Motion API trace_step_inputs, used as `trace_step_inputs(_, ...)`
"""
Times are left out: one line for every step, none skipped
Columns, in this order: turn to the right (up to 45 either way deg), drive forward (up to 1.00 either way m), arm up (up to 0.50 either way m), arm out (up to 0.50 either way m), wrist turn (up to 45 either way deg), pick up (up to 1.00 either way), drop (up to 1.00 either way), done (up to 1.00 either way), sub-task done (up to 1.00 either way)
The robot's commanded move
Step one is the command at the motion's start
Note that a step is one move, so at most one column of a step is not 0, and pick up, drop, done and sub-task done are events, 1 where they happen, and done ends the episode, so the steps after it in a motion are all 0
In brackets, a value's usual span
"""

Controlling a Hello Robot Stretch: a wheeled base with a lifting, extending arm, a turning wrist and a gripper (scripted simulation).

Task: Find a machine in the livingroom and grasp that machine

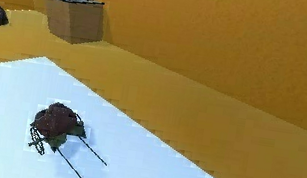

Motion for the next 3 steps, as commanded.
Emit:
trace_step_inputs(0.0,0.00,0.00,0.00,45.0,0.00,0.00,0.00,0.00)
trace_step_inputs(0.0,0.00,0.00,0.00,45.0,0.00,0.00,0.00,0.00)
trace_step_inputs(0.0,0.00,0.00,0.00,45.0,0.00,0.00,0.00,0.00)
